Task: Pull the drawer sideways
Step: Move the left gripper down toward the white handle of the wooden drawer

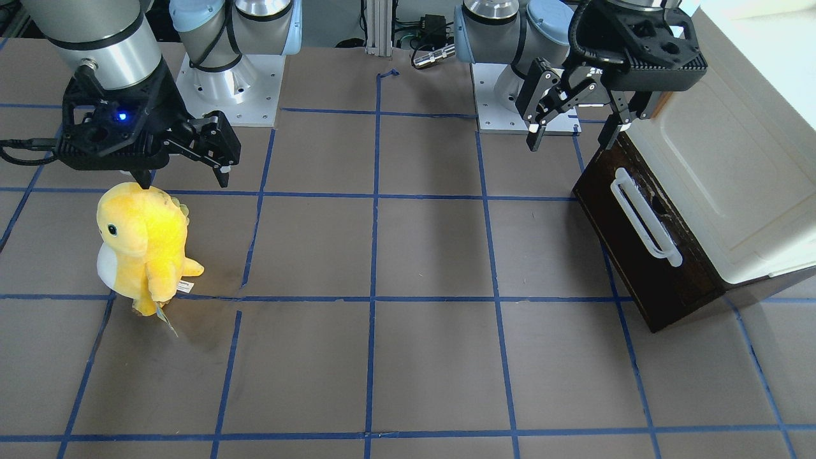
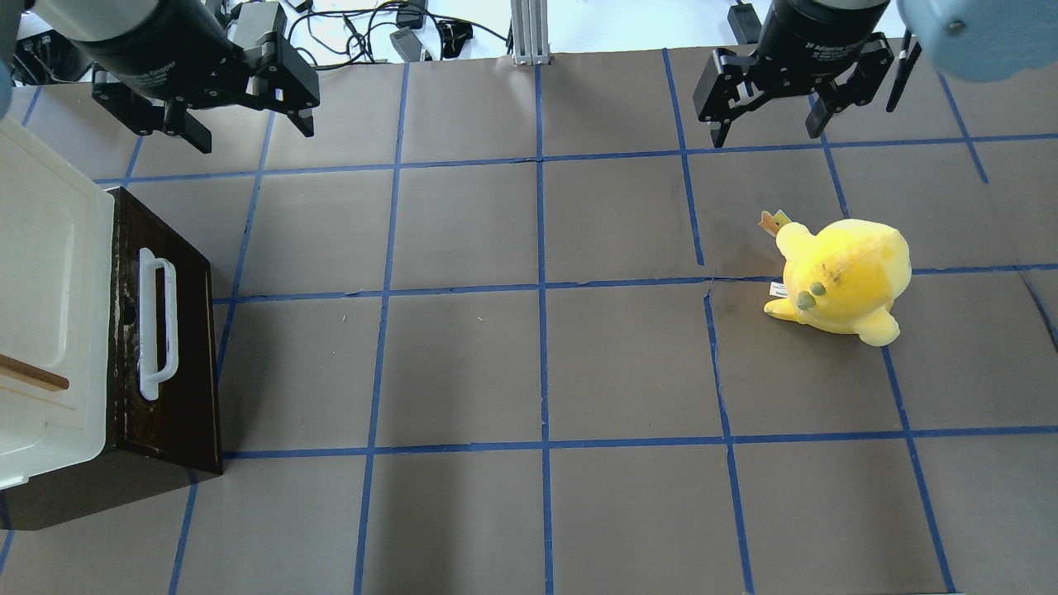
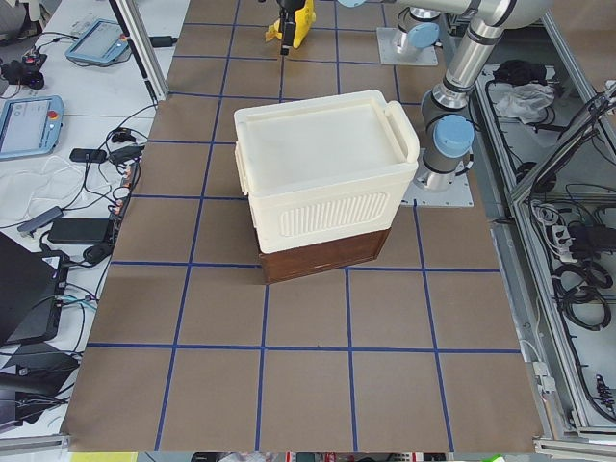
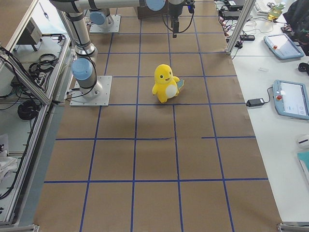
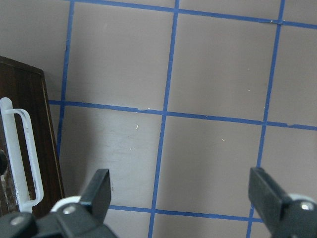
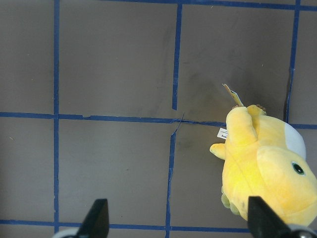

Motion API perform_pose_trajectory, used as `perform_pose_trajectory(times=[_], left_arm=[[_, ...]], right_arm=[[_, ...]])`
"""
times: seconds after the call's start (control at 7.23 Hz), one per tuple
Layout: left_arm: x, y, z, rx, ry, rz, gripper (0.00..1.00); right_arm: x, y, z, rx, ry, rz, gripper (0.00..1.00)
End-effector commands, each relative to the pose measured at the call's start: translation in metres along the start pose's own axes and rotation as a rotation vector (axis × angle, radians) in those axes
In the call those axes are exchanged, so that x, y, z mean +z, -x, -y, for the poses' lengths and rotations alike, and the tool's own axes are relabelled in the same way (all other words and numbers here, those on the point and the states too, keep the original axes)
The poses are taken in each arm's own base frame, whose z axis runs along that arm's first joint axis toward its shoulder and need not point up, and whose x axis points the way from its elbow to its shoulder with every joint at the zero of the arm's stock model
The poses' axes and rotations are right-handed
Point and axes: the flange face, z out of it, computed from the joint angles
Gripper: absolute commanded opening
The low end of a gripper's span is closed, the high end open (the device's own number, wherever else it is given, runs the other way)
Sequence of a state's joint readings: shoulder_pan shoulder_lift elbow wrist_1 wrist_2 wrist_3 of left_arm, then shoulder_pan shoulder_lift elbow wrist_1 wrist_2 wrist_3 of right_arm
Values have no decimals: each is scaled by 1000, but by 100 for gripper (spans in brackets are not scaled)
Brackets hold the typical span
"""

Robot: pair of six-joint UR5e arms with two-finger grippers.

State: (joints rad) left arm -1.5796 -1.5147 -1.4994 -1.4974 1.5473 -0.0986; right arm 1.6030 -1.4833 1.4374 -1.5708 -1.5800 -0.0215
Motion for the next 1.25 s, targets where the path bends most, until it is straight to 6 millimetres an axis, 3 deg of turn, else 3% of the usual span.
perform_pose_trajectory(times=[0.0,0.28,0.42,0.69,0.97,1.11], left_arm=[[0,3,-5,48,5,31,100],[21,7,-5,81,44,61,100],[21,13,-7,100,55,127,100],[45,19,4,93,100,172,100],[81,23,18,105,151,269,100],[119,27,17,81,217,298,100]], right_arm=[[0,0,0,0,0,0,100],[0,0,0,0,0,0,100],[0,0,0,0,0,0,100],[0,0,0,0,0,0,100],[0,0,0,-2,0,0,100],[0,0,0,0,0,0,100]])
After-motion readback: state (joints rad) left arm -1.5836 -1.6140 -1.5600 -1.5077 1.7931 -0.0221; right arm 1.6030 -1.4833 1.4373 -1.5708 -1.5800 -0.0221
